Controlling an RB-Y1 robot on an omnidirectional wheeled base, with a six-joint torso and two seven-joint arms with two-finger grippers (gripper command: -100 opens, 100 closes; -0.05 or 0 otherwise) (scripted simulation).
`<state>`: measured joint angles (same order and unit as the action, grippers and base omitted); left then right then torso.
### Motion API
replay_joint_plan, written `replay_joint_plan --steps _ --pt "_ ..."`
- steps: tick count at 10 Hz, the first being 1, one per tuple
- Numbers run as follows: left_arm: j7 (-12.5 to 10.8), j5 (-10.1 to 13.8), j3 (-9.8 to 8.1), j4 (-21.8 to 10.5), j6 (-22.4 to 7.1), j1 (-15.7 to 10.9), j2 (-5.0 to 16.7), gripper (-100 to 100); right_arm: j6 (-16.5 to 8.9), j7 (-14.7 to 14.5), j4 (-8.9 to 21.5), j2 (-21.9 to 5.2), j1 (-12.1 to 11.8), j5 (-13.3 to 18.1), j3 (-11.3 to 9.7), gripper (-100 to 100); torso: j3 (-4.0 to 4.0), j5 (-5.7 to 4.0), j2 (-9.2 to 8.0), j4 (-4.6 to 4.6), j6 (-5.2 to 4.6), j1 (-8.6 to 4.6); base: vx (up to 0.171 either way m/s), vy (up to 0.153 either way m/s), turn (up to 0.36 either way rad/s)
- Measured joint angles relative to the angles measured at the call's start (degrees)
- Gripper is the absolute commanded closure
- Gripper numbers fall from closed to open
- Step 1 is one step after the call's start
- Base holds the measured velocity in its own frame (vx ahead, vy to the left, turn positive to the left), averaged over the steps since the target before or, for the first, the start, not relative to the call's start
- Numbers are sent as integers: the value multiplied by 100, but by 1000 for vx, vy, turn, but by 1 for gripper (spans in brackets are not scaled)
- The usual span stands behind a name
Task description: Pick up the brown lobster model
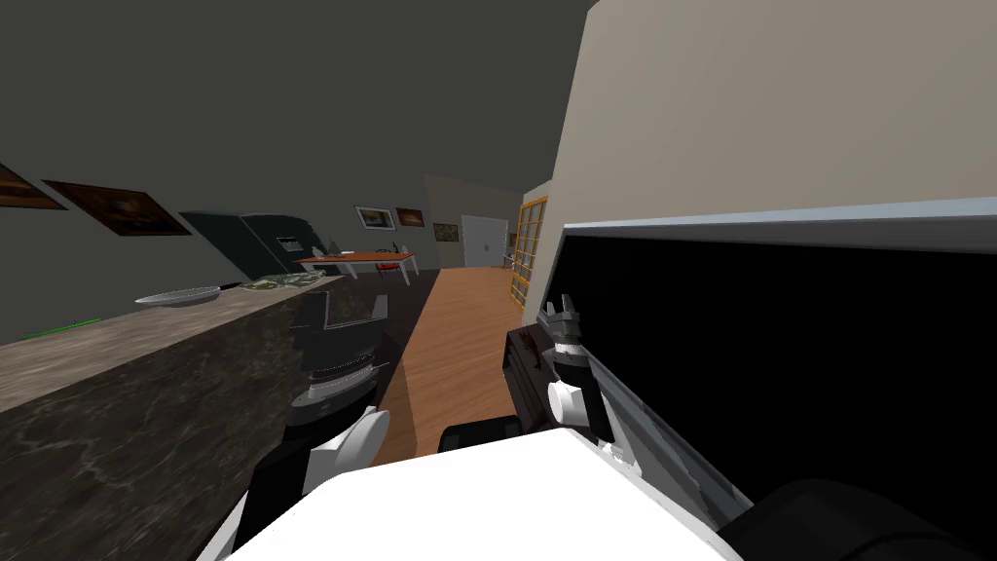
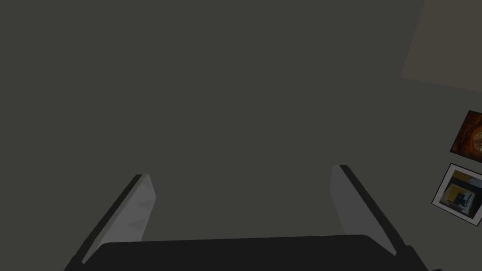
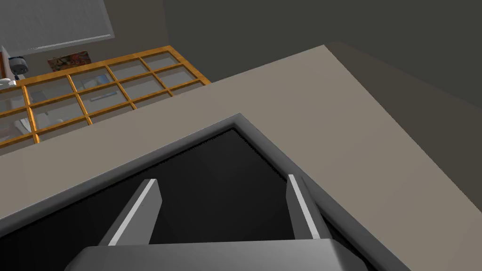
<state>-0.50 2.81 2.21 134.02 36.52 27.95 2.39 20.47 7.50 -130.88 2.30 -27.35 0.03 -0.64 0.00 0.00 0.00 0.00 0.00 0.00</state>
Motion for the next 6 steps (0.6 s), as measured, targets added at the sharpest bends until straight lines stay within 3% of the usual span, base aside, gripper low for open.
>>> replay_joint_plan --steps 2,6 --pt "0 0 0 0 0 0 0 0 -68 114 108 -295 -101 -203 71 -100 0 3 -1 0 0 14 2 43 27" --pt "0 0 0 0 0 0 0 0 -492 431 226 -820 -425 -805 241 -100 -2 0 3 -1 0 -2 11 8 37"
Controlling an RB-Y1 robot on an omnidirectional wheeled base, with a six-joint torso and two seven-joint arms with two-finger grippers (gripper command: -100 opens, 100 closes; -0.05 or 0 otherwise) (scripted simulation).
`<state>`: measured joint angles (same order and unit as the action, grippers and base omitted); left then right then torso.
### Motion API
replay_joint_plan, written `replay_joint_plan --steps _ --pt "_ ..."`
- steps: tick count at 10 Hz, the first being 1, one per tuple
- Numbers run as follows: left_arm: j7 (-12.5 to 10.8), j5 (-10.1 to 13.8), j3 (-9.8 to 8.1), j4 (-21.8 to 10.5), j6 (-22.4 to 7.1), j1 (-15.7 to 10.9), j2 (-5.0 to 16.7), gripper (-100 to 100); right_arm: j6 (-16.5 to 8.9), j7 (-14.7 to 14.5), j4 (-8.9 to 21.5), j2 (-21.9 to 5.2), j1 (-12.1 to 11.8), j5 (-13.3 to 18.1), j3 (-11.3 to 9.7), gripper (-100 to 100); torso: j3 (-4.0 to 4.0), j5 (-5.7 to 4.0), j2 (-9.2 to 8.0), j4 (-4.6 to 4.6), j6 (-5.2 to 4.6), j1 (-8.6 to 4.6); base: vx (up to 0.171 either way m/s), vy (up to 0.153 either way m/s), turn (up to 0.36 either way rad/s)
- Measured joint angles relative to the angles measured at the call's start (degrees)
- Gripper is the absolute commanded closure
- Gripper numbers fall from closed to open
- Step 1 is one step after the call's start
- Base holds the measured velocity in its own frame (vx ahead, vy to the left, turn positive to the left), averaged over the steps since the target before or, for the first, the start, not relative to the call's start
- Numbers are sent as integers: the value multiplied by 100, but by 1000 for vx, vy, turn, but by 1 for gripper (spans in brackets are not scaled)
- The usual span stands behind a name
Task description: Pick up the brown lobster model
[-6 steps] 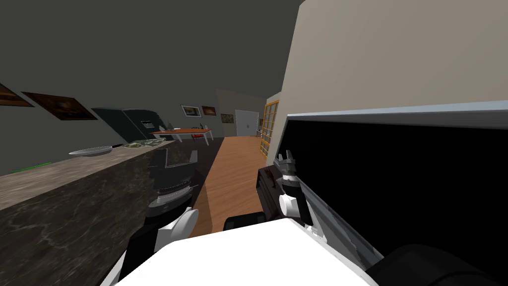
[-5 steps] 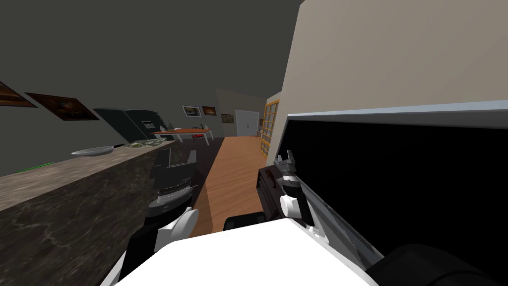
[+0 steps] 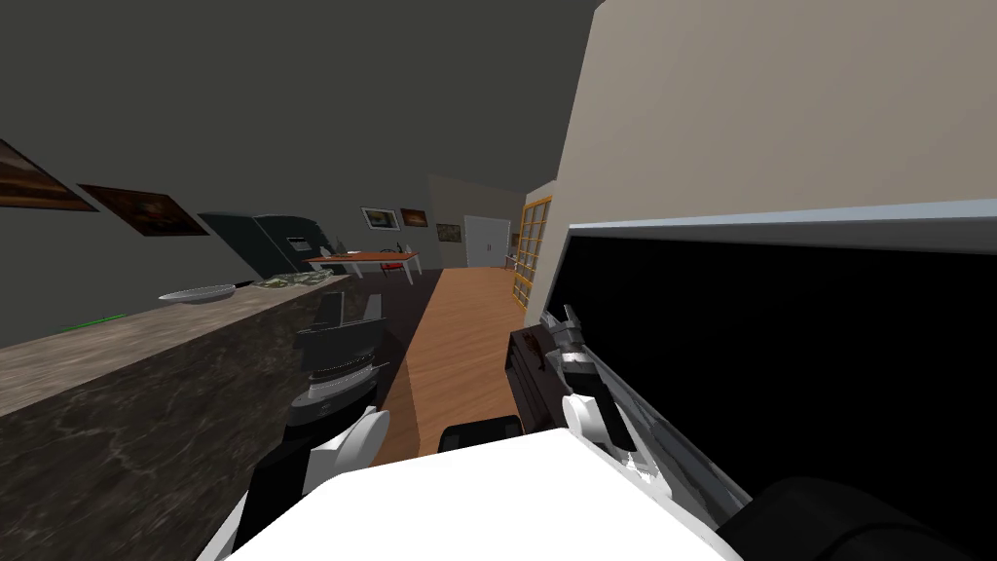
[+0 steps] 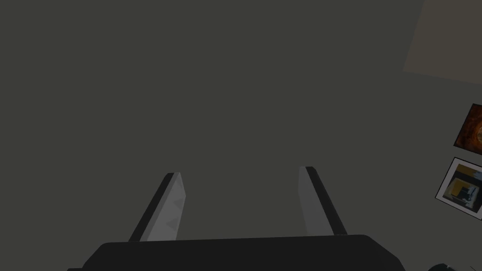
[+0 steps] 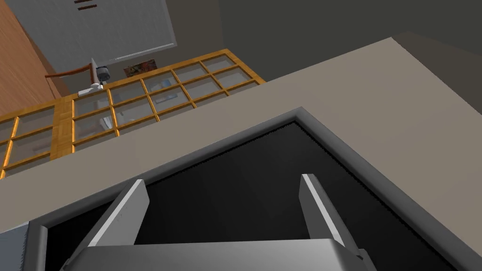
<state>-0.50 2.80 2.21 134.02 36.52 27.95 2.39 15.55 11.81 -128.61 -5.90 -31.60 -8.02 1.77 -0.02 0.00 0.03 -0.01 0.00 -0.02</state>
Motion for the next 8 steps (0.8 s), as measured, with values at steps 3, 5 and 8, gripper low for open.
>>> replay_joint_plan --steps 3,5,8 --pt "0 0 0 0 0 0 0 0 -298 198 115 -219 -271 -431 73 -100 2 0 -4 1 -1 1 3 3 36" --pt "0 0 0 0 0 0 0 0 -438 292 284 -306 -443 -686 75 -100 3 0 -4 1 0 1 -1 4 29" --pt "0 0 0 0 0 0 0 0 -719 529 419 -554 -691 -1156 249 -100 3 0 -6 1 0 0 -3 2 54"
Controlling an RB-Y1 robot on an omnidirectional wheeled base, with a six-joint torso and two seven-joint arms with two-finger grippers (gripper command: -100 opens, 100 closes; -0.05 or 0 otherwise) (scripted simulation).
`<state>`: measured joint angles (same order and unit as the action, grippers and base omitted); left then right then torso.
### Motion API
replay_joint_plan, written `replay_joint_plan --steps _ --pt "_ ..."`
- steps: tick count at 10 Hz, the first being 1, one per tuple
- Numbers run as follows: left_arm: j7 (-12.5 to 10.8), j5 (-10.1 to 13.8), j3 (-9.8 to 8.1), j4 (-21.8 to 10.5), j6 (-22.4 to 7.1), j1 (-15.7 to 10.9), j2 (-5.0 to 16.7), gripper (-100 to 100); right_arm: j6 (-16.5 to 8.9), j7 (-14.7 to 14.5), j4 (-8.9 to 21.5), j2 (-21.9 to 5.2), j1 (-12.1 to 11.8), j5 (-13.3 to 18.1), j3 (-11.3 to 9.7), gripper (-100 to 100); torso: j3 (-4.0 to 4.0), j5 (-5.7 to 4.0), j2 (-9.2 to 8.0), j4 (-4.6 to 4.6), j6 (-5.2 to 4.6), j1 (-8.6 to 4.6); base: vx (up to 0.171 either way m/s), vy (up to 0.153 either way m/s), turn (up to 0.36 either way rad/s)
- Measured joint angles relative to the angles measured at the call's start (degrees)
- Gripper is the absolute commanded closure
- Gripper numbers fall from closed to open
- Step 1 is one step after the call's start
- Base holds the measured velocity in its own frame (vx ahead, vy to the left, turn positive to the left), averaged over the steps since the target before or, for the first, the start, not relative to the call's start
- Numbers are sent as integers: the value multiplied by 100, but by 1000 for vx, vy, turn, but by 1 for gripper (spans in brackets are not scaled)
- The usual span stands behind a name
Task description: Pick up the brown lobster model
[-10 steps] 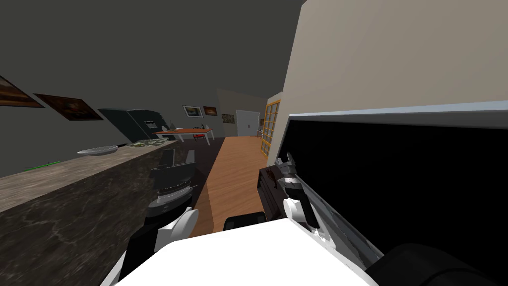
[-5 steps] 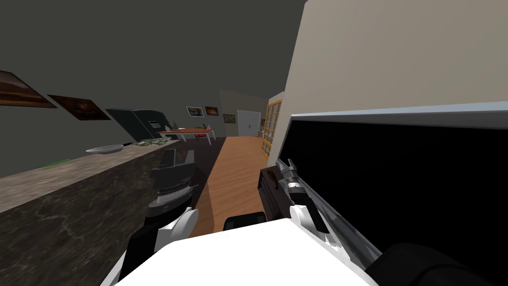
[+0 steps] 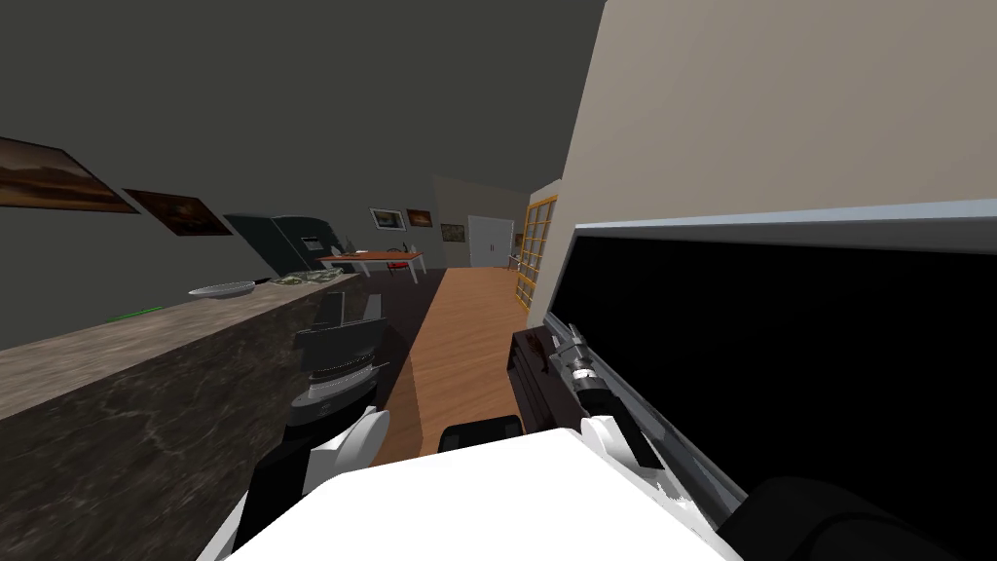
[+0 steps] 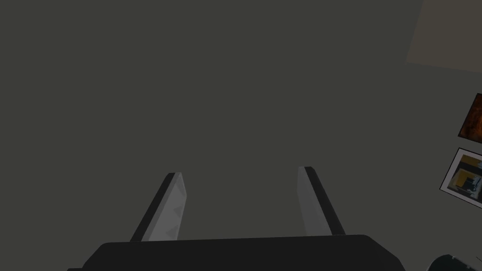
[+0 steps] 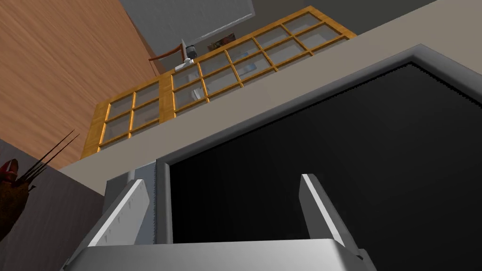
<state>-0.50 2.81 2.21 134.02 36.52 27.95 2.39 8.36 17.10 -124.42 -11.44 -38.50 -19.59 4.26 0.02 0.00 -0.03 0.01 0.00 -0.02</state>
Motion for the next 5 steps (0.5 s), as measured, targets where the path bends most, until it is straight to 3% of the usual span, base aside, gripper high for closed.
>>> replay_joint_plan --steps 5 --pt "0 0 0 0 0 0 0 0 -470 345 302 -306 -558 -840 169 -100 1 0 -1 0 0 0 -5 0 41"
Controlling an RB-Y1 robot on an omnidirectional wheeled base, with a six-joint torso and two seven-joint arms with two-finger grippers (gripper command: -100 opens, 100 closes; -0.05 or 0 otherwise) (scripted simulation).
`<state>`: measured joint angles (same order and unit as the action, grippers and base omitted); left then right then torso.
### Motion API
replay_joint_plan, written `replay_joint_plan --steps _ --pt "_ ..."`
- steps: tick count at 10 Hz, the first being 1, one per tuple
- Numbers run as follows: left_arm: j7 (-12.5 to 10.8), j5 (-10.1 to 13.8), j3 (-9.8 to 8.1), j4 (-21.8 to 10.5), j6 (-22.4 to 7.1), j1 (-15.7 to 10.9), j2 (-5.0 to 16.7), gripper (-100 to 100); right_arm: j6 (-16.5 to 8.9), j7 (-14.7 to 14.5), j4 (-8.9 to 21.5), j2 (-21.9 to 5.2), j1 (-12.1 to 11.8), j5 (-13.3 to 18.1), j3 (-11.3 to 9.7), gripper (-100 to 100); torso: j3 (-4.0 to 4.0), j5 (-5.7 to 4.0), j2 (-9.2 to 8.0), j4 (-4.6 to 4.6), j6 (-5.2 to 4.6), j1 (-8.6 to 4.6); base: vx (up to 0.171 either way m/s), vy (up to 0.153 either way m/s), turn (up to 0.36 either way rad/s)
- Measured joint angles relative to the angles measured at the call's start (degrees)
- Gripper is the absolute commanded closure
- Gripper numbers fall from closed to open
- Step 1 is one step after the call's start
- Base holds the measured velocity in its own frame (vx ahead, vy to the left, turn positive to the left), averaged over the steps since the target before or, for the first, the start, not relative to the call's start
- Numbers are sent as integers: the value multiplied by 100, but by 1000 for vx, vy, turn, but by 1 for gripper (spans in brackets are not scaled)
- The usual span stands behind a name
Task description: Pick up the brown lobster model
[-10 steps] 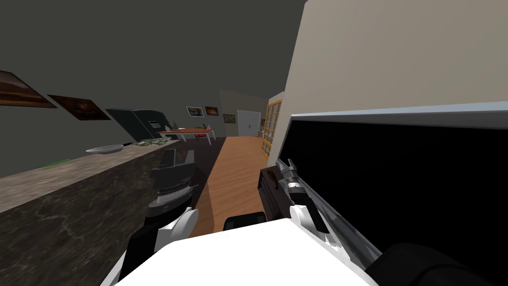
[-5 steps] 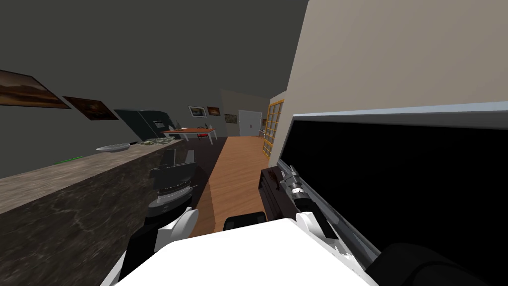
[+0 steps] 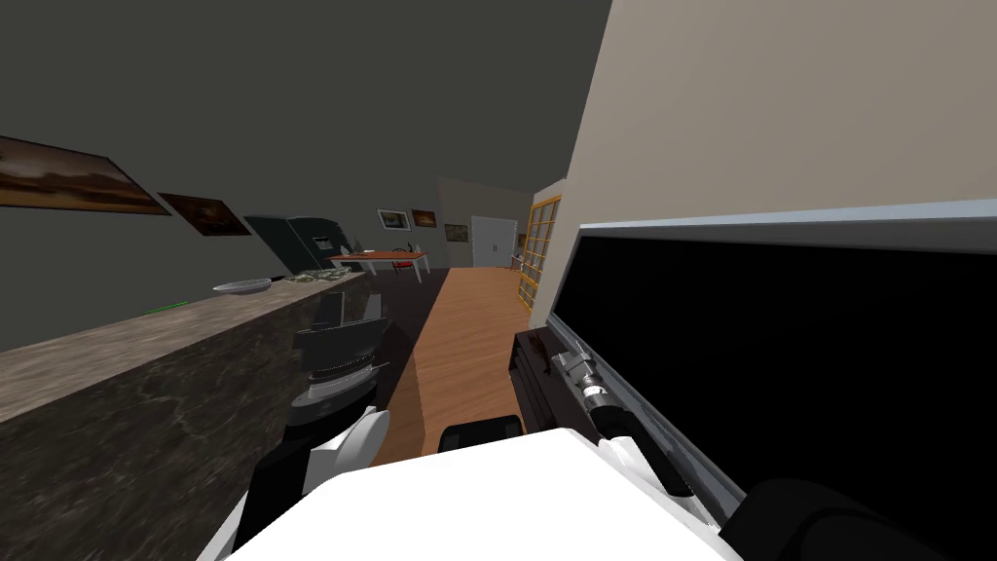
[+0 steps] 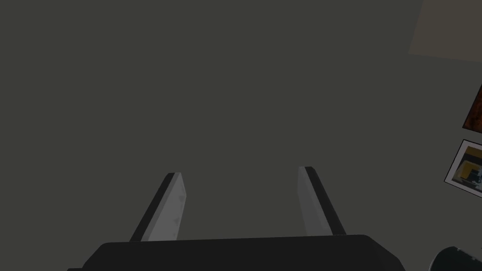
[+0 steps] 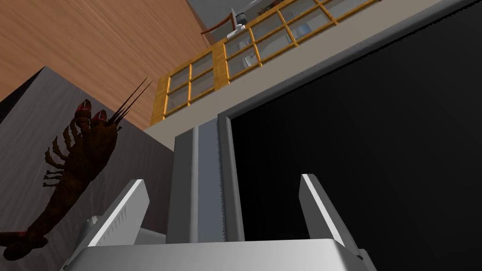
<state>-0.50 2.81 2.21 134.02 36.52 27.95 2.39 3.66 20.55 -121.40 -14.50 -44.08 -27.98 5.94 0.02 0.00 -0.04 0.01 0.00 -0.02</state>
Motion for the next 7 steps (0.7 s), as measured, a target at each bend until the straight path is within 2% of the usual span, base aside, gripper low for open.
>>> replay_joint_plan --steps 3,4,5,7 --pt "0 0 0 0 0 0 0 0 -280 117 132 -42 -221 -411 59 -100 0 0 1 0 0 1 -6 1 56" --pt "0 0 0 0 0 0 0 0 -488 157 188 -45 -249 -562 145 -100 -1 0 1 0 1 1 -4 0 45" --pt "0 0 0 0 0 0 0 0 -593 193 250 -68 -291 -694 168 -100 -1 0 2 0 0 1 -4 3 89" --pt "0 0 0 0 0 0 0 0 -697 312 336 -192 -575 -1020 214 -100 0 0 1 1 0 1 -5 2 59"
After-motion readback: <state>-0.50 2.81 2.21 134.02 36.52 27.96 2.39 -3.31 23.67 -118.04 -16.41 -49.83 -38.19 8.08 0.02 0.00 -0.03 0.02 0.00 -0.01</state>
